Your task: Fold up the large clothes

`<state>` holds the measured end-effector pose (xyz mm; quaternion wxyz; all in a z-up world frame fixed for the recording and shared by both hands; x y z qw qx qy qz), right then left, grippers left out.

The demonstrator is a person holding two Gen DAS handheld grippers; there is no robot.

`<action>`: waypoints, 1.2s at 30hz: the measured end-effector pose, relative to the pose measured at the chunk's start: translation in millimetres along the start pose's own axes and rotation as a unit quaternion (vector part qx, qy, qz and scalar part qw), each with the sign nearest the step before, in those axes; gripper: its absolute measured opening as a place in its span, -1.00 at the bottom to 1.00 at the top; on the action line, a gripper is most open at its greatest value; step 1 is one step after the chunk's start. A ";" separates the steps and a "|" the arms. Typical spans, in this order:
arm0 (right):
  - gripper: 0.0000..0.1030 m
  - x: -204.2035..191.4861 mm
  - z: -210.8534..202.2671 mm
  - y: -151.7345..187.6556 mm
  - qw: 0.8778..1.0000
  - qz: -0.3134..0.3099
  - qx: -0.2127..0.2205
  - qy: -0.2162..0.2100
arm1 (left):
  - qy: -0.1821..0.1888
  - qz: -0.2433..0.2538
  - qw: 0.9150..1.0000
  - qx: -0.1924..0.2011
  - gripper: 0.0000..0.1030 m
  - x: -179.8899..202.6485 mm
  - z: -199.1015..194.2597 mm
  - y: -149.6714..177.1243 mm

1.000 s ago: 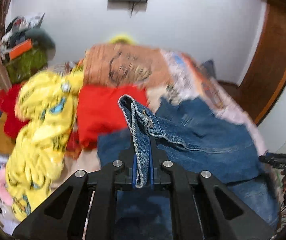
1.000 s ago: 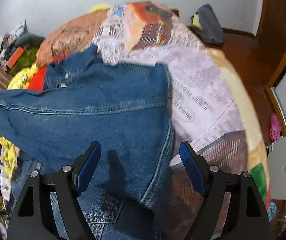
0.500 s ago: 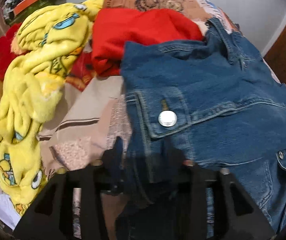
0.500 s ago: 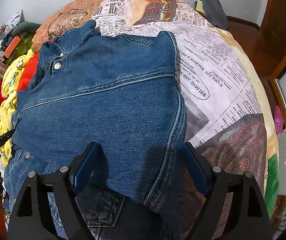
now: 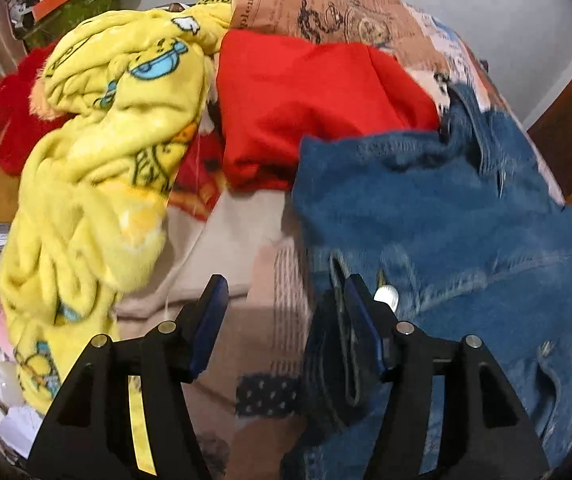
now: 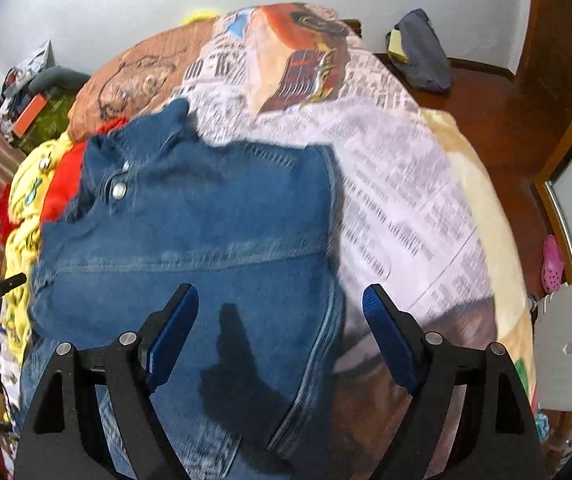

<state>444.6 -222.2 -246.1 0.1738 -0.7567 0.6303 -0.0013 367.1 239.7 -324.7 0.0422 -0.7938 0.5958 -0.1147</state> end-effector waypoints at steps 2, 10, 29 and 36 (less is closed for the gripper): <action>0.59 5.2 0.5 -9.3 1.000 0.007 0.006 -0.005 | 0.007 -0.005 1.000 0.001 0.16 0.2 3.7 -14.5; 0.59 30.7 33.1 -42.9 0.998 0.045 -0.017 -0.039 | 0.056 -0.036 0.997 -0.033 0.16 2.5 47.1 -50.6; -0.78 12.1 46.2 -83.2 0.996 0.016 0.006 -0.086 | 0.013 0.056 0.997 0.044 -0.83 71.6 12.6 -88.3; -0.81 -12.3 -5.8 -109.7 0.994 -0.018 0.071 -0.077 | -0.033 0.109 0.981 0.155 -0.84 104.5 -75.8 -105.9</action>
Point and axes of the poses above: each gripper's, at about its wrist camera, not at the fingertips, and z roughly the way its jaws point, x to its right, y to its underside, the point moved 9 cm from there along z, roughly the way its jaws point, and after that the axes turned 12 degrees about -x, right-handed, at the moved point
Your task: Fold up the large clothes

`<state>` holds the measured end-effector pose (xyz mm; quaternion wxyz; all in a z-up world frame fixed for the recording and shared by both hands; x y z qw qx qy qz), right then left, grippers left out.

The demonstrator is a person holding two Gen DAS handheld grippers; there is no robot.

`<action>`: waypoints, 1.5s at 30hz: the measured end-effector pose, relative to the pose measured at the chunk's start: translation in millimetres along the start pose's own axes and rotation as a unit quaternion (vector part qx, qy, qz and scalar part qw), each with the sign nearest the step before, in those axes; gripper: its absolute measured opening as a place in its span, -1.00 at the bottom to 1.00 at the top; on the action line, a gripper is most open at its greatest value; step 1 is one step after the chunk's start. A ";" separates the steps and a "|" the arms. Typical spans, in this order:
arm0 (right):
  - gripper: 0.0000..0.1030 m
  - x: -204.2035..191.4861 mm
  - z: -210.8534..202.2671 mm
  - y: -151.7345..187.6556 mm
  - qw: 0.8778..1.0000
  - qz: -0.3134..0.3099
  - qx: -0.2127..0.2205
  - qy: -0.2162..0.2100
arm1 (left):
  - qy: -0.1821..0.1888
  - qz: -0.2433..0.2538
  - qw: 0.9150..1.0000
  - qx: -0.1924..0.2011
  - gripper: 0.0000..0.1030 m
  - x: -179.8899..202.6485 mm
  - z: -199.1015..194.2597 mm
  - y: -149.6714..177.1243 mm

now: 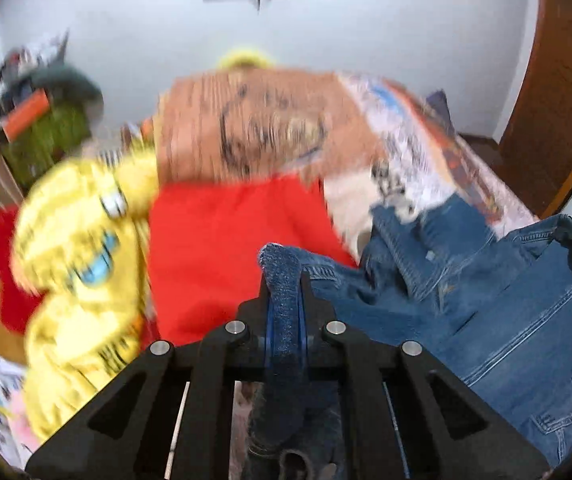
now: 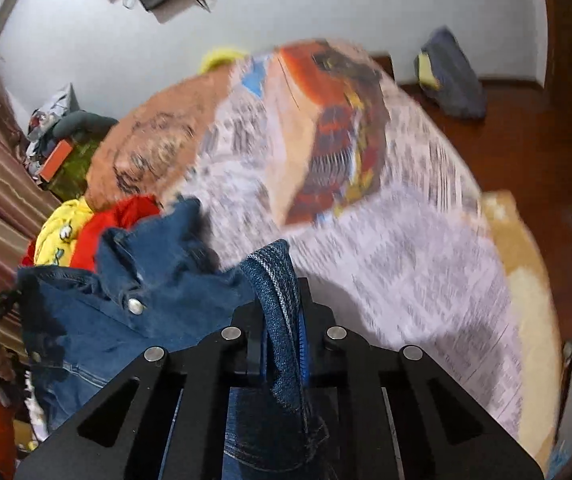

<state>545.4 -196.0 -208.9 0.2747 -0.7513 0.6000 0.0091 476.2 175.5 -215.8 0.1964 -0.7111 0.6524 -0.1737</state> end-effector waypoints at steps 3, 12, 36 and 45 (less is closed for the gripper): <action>-0.82 -14.6 -20.6 -18.4 0.999 -0.020 0.034 0.002 | -0.004 -0.003 0.999 0.042 -0.84 -1.7 -28.1 -17.8; -0.82 -25.2 -13.2 -73.9 0.997 -0.024 0.070 0.025 | -0.048 -0.035 0.997 0.039 -0.83 -34.8 13.9 -63.3; 0.16 37.1 71.8 -45.2 0.994 0.030 -0.039 0.101 | -0.055 -0.080 0.987 -0.127 -0.12 -70.0 142.4 -7.1; 0.61 -12.6 7.7 -23.7 0.992 -0.029 -0.004 0.121 | -0.056 -0.046 0.991 -0.111 0.26 -49.4 76.0 11.2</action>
Point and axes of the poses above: each gripper's, at about its wrist camera, not at the fingertips, and z roughly the way its jaws point, x to its right, y to its underside, the point moved 9 cm from there along z, roughly the way its jaws point, and after that the axes turned 12 degrees about -x, right-handed, at the moved point
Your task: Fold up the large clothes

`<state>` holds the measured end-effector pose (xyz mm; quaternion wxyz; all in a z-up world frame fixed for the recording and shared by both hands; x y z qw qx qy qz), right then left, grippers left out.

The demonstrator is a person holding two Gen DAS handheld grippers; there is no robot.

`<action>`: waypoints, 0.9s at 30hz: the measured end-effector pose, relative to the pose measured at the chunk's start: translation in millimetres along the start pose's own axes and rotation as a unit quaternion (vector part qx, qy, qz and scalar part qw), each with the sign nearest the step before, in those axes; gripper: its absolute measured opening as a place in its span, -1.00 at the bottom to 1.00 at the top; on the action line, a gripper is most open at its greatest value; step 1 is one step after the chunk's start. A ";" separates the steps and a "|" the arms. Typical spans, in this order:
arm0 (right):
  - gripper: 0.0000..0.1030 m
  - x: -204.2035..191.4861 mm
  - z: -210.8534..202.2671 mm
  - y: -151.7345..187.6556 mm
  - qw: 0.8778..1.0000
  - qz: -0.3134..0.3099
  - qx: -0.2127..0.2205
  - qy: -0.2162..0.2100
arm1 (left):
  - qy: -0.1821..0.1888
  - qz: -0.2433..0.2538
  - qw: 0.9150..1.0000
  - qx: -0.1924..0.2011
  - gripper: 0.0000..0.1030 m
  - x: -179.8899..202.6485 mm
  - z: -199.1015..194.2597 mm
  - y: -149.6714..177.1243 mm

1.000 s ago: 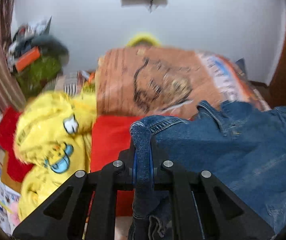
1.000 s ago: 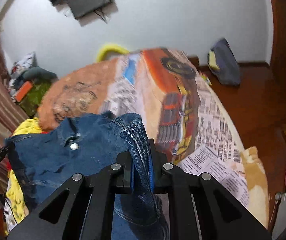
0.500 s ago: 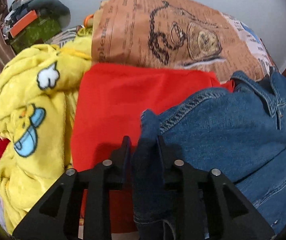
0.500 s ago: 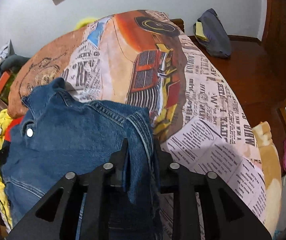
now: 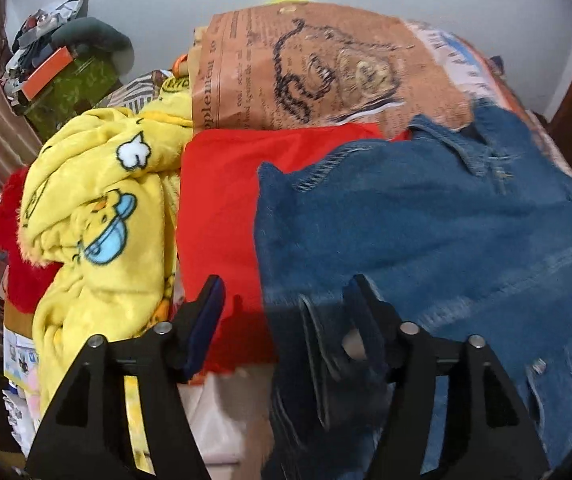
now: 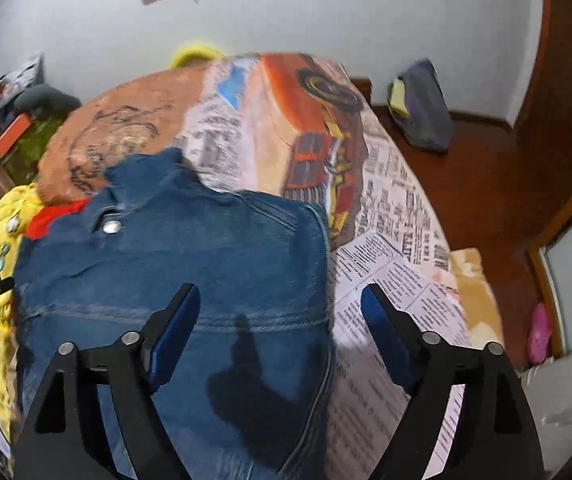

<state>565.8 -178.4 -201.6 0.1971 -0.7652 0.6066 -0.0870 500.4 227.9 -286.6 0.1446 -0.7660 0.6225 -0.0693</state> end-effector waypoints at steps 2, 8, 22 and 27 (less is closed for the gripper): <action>0.62 -7.7 -15.4 3.5 1.000 -0.009 0.017 0.001 | 0.008 0.005 1.000 0.013 0.31 2.9 -18.3 9.3; 0.65 -28.4 -64.3 27.2 0.997 -0.035 0.066 0.013 | 0.035 0.016 0.998 0.044 0.44 12.3 -66.5 39.7; 0.67 -36.0 -69.7 120.0 0.996 -0.060 0.044 0.045 | 0.092 0.022 0.995 0.021 0.58 19.4 -78.6 147.5; 0.67 -24.8 -55.4 156.9 0.999 -0.041 0.003 0.022 | 0.111 0.015 0.993 -0.021 0.58 20.3 -51.7 188.1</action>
Point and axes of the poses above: each gripper's, at about its wrist camera, not at the fingertips, and z roughly the way its jaws point, x to its right, y to its underside, the point moved 9 cm from there along z, roughly the way its jaws point, and after that the axes turned 12 degrees about -x, right-handed, at the moved point
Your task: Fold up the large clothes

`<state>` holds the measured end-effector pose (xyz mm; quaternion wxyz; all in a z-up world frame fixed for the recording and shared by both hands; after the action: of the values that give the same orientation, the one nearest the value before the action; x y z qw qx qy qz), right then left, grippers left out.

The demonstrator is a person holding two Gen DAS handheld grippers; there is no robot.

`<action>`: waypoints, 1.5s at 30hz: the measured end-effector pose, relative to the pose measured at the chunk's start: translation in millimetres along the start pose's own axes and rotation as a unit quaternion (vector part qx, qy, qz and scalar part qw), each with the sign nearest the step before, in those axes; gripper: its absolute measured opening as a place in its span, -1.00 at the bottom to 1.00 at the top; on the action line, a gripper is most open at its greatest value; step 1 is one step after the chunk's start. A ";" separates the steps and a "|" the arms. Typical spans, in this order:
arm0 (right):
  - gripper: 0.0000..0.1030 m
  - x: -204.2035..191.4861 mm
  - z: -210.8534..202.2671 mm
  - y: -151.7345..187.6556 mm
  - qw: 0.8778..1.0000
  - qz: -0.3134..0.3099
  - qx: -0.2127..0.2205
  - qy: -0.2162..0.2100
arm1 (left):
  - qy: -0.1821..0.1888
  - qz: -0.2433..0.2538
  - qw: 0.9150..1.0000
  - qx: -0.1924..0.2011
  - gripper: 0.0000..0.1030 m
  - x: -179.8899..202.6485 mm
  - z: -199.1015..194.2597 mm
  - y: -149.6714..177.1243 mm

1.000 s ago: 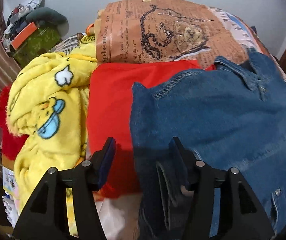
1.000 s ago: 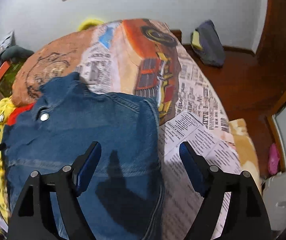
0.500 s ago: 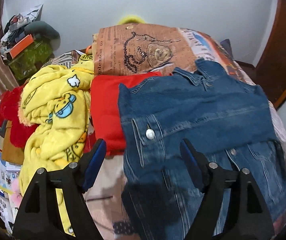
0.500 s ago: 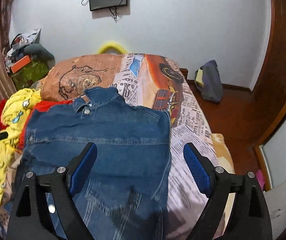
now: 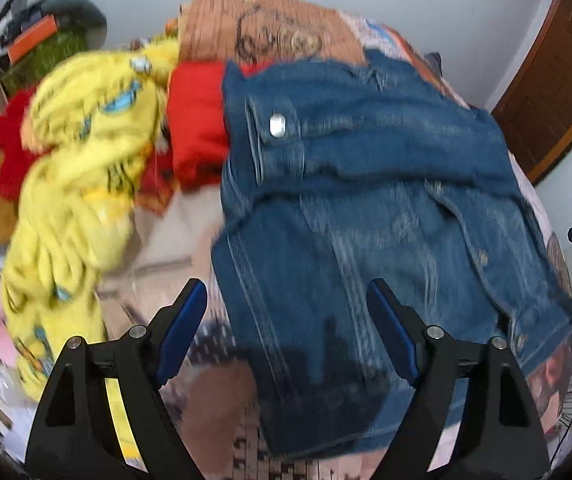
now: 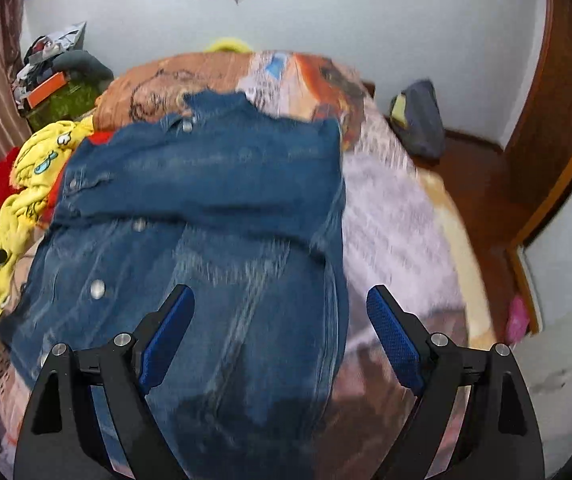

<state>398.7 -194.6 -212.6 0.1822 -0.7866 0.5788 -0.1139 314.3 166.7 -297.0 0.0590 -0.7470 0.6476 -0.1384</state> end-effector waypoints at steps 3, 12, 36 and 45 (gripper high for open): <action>0.67 8.4 8.5 22.8 0.999 0.017 -0.029 -0.021 | 0.021 -0.014 0.999 -0.035 0.58 -6.4 20.7 23.5; 0.66 26.6 26.1 70.6 0.989 0.072 -0.105 -0.072 | 0.110 -0.082 0.986 -0.097 0.58 -16.0 59.8 64.3; -0.75 -6.9 16.8 33.3 0.980 0.057 -0.071 -0.176 | 0.115 -0.054 0.992 -0.010 -0.71 26.7 8.8 14.4; -0.77 -14.3 -31.7 -44.3 0.982 0.033 0.022 -0.186 | 0.128 -0.023 0.984 0.119 -0.72 35.1 -84.7 -75.7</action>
<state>420.5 -174.3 -164.9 0.3075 -0.7703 0.5579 0.0274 366.7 151.6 -191.3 0.0607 -0.7252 0.6118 -0.3099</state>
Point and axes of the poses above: each gripper's, at about its wrist camera, not at the fingertips, and z roughly the way its jaws point, x to its right, y to its underside, the point moved 9 cm from there along z, roughly the way its jaws point, and after that the axes turned 12 degrees about -x, right-handed, at the moved point
